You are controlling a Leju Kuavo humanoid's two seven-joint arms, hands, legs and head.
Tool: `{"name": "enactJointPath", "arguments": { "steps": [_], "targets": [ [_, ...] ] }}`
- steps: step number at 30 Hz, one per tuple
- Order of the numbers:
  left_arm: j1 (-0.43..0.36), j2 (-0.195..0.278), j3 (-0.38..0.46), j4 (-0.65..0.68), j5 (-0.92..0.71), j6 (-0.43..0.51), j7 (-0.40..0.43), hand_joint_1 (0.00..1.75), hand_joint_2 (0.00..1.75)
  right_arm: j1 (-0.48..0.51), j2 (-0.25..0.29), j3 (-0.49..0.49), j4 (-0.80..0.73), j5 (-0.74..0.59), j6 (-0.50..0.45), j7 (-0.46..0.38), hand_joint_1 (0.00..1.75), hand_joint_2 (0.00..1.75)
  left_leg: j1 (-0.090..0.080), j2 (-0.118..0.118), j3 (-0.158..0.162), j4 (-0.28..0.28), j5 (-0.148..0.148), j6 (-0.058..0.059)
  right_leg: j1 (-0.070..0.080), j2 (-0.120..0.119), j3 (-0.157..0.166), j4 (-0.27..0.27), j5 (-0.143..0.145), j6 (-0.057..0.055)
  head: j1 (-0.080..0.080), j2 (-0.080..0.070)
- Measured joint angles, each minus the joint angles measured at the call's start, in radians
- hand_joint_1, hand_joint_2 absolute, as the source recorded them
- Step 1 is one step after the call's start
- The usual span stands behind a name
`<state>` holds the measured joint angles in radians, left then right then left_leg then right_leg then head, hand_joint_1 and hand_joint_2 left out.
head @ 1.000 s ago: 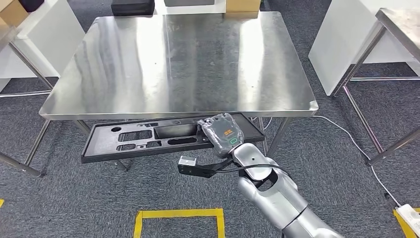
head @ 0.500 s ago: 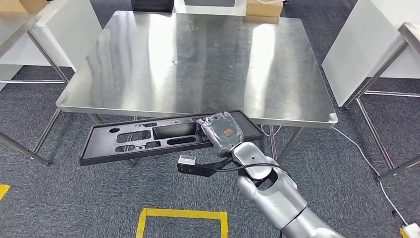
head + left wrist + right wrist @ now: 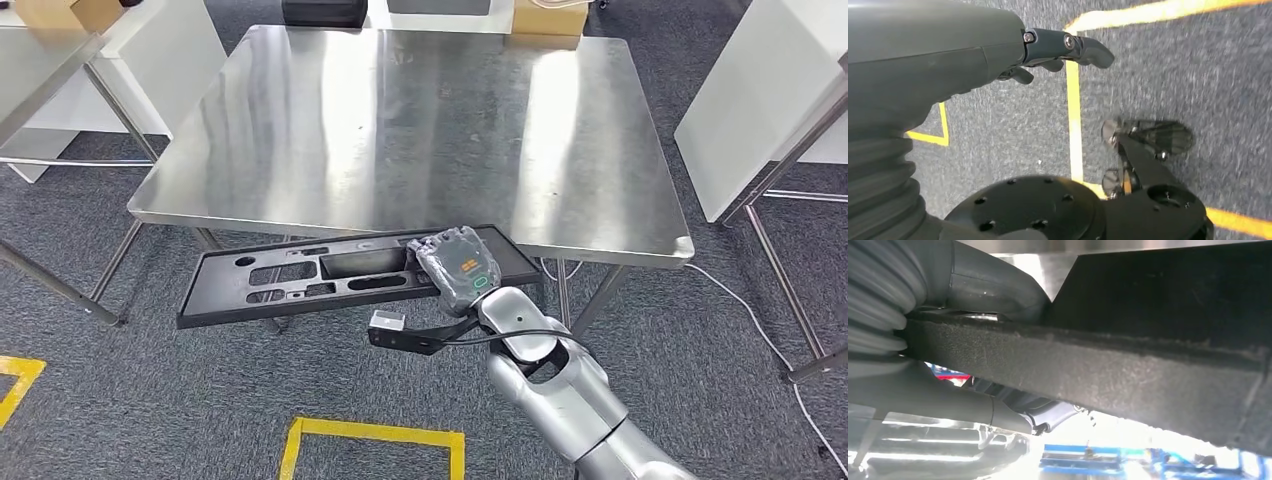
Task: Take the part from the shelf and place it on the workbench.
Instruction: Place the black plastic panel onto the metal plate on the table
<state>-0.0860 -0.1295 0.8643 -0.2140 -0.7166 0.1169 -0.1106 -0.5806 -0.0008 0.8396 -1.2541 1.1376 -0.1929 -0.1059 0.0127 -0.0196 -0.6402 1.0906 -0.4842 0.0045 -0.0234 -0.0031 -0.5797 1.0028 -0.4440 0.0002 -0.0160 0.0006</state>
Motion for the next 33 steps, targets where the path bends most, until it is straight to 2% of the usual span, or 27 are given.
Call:
{"name": "enactJointPath", "arguments": {
  "steps": [2,3,4,5,7,8,9,10,13,14,15,17,18,19,20,22,23,24,25,26,28,33],
  "targets": [
    [-0.001,0.000,0.005,0.000,-0.002,0.000,0.000,0.00,1.75,-0.018,0.004,-0.024,0.032,0.002,-0.025,0.015,1.73,1.75,0.002,0.010,-0.069,0.136,-0.059,-0.009,0.003,-0.002,0.002,0.000,-0.003,-0.005,-0.002,0.000],
    [-0.001,0.000,0.008,0.000,-0.004,0.000,0.001,0.00,1.75,-0.029,0.005,-0.041,0.054,0.003,-0.036,0.018,1.73,1.75,0.002,0.011,-0.097,0.185,-0.072,-0.011,0.004,-0.003,0.003,0.001,-0.004,-0.006,-0.002,0.000],
    [0.000,0.001,0.011,0.000,-0.005,0.000,0.001,0.00,1.75,-0.041,0.006,-0.058,0.076,0.003,-0.043,0.017,1.73,1.75,0.003,0.013,-0.110,0.201,-0.065,-0.011,0.005,-0.003,0.004,0.001,-0.005,-0.006,-0.003,0.000],
    [0.001,0.001,0.013,0.000,-0.006,0.000,0.002,0.00,1.75,-0.053,0.006,-0.075,0.096,0.004,-0.048,0.017,1.73,1.75,0.003,0.014,-0.101,0.172,-0.038,-0.009,0.005,-0.003,0.006,0.001,-0.006,-0.007,-0.002,0.000],
    [0.001,0.001,0.015,0.000,-0.009,0.002,0.002,0.00,1.75,-0.075,0.009,-0.106,0.131,0.013,-0.062,0.030,1.73,1.75,0.003,0.019,-0.038,0.035,0.036,-0.001,0.006,-0.003,0.010,0.001,-0.008,-0.007,-0.002,0.000],
    [0.000,0.001,0.017,0.000,-0.011,0.004,0.002,0.00,1.75,-0.091,0.010,-0.124,0.154,0.021,-0.074,0.042,1.73,1.75,0.001,0.021,-0.009,-0.028,0.061,0.004,0.008,-0.002,0.010,0.001,-0.010,-0.005,-0.002,0.000],
    [-0.001,0.002,0.019,0.000,-0.014,0.005,0.002,0.00,1.75,-0.109,0.011,-0.144,0.183,0.029,-0.090,0.050,1.73,1.75,-0.003,0.021,0.009,-0.067,0.071,0.009,0.010,-0.003,0.009,0.001,-0.011,-0.001,-0.002,0.000],
    [-0.002,0.002,0.020,0.000,-0.016,0.006,0.002,0.00,1.75,-0.127,0.011,-0.167,0.215,0.035,-0.106,0.052,1.73,1.75,-0.006,0.020,0.014,-0.080,0.070,0.013,0.012,-0.004,0.007,0.000,-0.012,0.003,-0.002,0.000],
    [0.000,0.002,0.023,0.000,-0.019,0.006,0.000,0.00,1.75,-0.175,0.007,-0.239,0.304,0.049,-0.141,0.049,1.73,1.75,-0.008,0.014,0.019,-0.091,0.072,0.030,0.014,-0.007,0.003,0.006,-0.019,0.020,-0.001,0.000],
    [0.001,0.002,0.023,0.000,-0.021,0.006,-0.001,0.00,1.75,-0.191,0.004,-0.259,0.331,0.052,-0.147,0.050,1.73,1.75,-0.006,0.014,0.022,-0.095,0.075,0.036,0.014,-0.006,-0.009,0.029,-0.031,0.022,0.000,0.000],
    [0.001,0.002,0.024,0.000,-0.023,0.006,-0.002,0.00,1.75,-0.206,0.001,-0.280,0.359,0.051,-0.153,0.048,1.73,1.75,-0.004,0.014,0.026,-0.100,0.076,0.042,0.015,-0.004,-0.033,0.074,-0.051,0.021,0.001,0.000],
    [-0.001,0.002,0.026,0.000,-0.026,0.008,-0.004,0.00,1.75,-0.229,-0.007,-0.319,0.415,0.038,-0.162,0.034,1.73,1.75,-0.004,0.012,0.028,-0.100,0.075,0.049,0.012,-0.001,-0.106,0.211,-0.100,0.016,0.003,0.000],
    [-0.001,0.002,0.027,0.000,-0.027,0.008,-0.005,0.00,1.75,-0.234,-0.011,-0.337,0.440,0.032,-0.164,0.025,1.73,1.75,-0.005,0.009,0.029,-0.100,0.074,0.050,0.010,-0.001,-0.140,0.270,-0.115,0.018,0.004,0.000],
    [-0.001,0.002,0.028,0.000,-0.029,0.009,-0.005,0.00,1.75,-0.237,-0.014,-0.354,0.459,0.027,-0.165,0.018,1.73,1.75,-0.005,0.006,0.030,-0.099,0.072,0.050,0.010,0.000,-0.158,0.296,-0.115,0.023,0.005,0.000],
    [-0.001,0.002,0.029,0.000,-0.031,0.009,-0.006,0.00,1.75,-0.238,-0.017,-0.368,0.475,0.026,-0.165,0.014,1.73,1.75,-0.004,0.002,0.033,-0.099,0.071,0.049,0.009,0.000,-0.156,0.280,-0.098,0.032,0.007,0.000],
    [0.000,0.002,0.029,0.000,-0.036,0.010,-0.010,0.00,1.75,-0.243,-0.020,-0.387,0.499,0.031,-0.166,0.014,1.73,1.75,-0.005,-0.003,0.039,-0.097,0.065,0.043,0.003,0.000,-0.102,0.147,-0.033,0.051,0.007,0.000],
    [0.000,0.002,0.029,0.000,-0.037,0.012,-0.014,0.00,1.75,-0.248,-0.021,-0.393,0.509,0.035,-0.167,0.015,1.73,1.75,-0.007,-0.004,0.039,-0.094,0.060,0.038,0.001,0.000,-0.071,0.079,-0.004,0.055,0.008,0.000],
    [-0.001,0.003,0.029,0.000,-0.038,0.016,-0.017,0.00,1.75,-0.253,-0.021,-0.396,0.519,0.038,-0.168,0.015,1.73,1.75,-0.010,-0.004,0.039,-0.090,0.056,0.033,-0.002,0.001,-0.051,0.032,0.015,0.053,0.007,0.000],
    [-0.001,0.003,0.029,0.000,-0.039,0.020,-0.019,0.00,1.75,-0.256,-0.020,-0.400,0.527,0.041,-0.169,0.016,1.73,1.75,-0.012,-0.003,0.037,-0.087,0.052,0.033,-0.004,0.002,-0.040,0.009,0.025,0.048,0.005,0.000],
    [-0.001,0.004,0.029,0.000,-0.039,0.023,-0.020,0.00,1.75,-0.258,-0.019,-0.402,0.535,0.042,-0.170,0.016,1.73,1.75,-0.014,-0.003,0.035,-0.084,0.050,0.035,-0.004,0.002,-0.038,0.006,0.027,0.042,0.003,0.000],
    [-0.001,0.004,0.031,0.000,-0.039,0.028,-0.021,0.00,1.75,-0.259,-0.018,-0.407,0.547,0.043,-0.170,0.016,1.73,1.75,-0.012,-0.003,0.036,-0.084,0.050,0.043,-0.003,0.003,-0.039,0.005,0.029,0.038,0.000,0.000],
    [-0.002,0.004,0.038,0.000,-0.039,0.030,-0.021,0.00,1.75,-0.267,-0.017,-0.415,0.568,0.043,-0.171,0.016,1.73,1.75,-0.008,0.001,0.041,-0.091,0.051,0.044,0.004,0.008,-0.039,0.006,0.027,0.035,0.000,0.000]
  ]
}}
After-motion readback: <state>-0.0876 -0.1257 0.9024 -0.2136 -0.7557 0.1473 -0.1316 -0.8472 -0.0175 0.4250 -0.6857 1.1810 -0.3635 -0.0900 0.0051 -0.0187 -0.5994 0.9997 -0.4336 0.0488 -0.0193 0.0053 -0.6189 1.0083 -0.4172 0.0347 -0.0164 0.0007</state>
